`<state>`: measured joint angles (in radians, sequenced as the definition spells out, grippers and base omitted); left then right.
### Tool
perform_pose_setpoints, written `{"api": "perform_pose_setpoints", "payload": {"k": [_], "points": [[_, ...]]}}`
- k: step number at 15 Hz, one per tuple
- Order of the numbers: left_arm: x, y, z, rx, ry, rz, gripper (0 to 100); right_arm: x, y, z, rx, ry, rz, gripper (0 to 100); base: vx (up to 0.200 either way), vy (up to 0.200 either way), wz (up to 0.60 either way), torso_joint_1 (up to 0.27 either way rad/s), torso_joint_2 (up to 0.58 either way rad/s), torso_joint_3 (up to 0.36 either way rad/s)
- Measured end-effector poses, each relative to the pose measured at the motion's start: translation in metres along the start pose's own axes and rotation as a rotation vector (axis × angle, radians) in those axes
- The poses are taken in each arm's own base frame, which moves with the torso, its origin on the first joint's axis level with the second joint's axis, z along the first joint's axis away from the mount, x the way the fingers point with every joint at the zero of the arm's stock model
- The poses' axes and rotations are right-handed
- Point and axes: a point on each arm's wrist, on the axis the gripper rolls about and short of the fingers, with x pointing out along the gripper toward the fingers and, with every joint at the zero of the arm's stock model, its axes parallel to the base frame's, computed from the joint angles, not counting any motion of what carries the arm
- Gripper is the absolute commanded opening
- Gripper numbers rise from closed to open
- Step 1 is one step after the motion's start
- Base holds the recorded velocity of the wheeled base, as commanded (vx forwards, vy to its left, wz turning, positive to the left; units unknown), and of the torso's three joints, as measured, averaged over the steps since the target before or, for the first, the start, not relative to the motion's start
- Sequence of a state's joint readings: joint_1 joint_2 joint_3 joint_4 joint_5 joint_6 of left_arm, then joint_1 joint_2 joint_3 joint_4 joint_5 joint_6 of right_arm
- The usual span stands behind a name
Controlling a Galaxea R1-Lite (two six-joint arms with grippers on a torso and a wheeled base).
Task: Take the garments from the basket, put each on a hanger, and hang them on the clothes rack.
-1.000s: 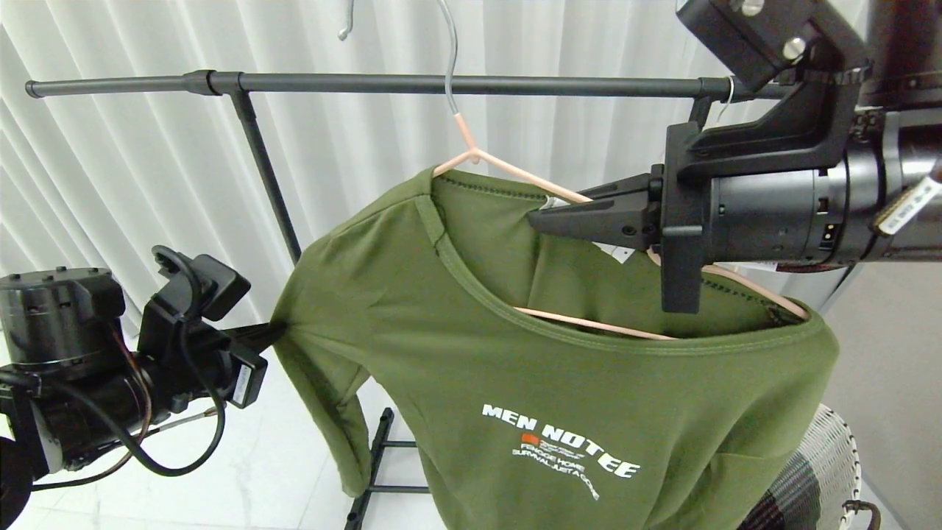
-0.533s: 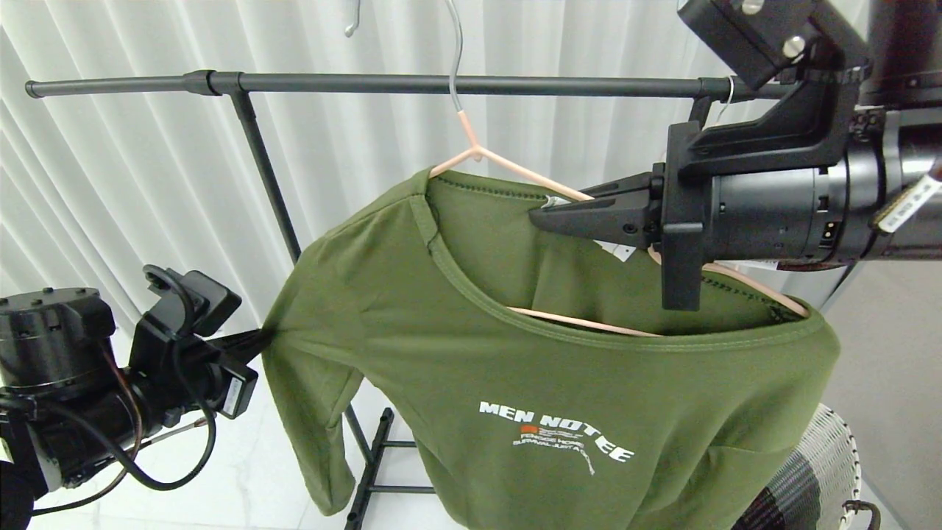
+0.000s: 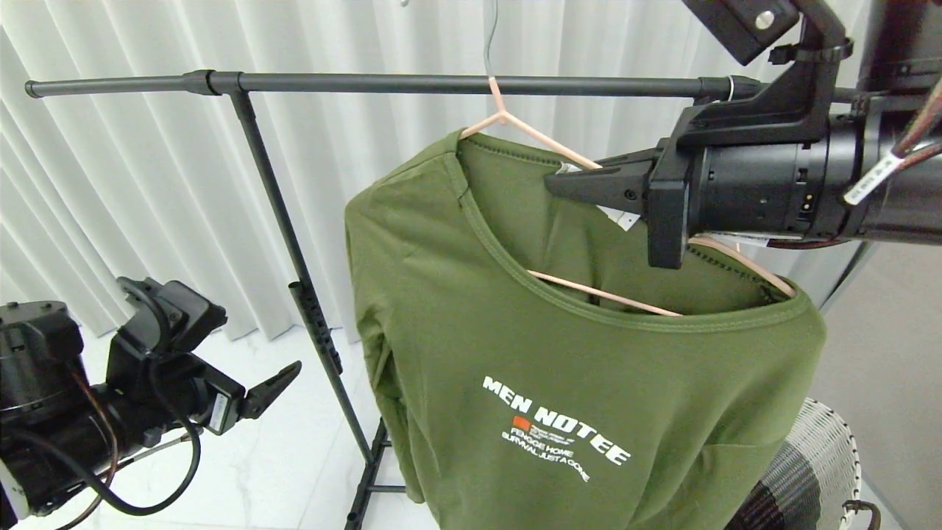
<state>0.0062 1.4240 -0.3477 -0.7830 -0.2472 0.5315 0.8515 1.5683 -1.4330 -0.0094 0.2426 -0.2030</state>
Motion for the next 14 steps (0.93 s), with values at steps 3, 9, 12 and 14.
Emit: {"api": "perform_pose_setpoints", "payload": {"k": [3, 9, 12, 14], "points": [[-0.017, 0.001, 0.010, -0.083, -0.035, 0.021, 100, 0.004, -0.016, -0.001, 0.070, -0.022, -0.153, 0, 0.000, 0.000, 0.00, 0.000, 0.00, 0.000], [-0.045, 0.001, 0.023, -0.038, -0.001, 0.028, 100, 0.012, -0.047, -0.007, 0.091, -0.039, -0.323, 0, 0.000, 0.000, 0.00, 0.000, 0.00, 0.000], [-0.051, 0.002, 0.028, 0.011, -0.028, 0.048, 100, 0.015, -0.063, -0.010, 0.092, -0.042, -0.375, 0, 0.000, 0.000, 0.00, 0.000, 0.00, 0.000], [-0.053, 0.003, 0.030, 0.013, -0.040, 0.054, 100, 0.016, -0.071, -0.011, 0.093, -0.042, -0.398, 0, 0.200, 0.000, 0.00, 0.002, 0.00, 0.005]]}}
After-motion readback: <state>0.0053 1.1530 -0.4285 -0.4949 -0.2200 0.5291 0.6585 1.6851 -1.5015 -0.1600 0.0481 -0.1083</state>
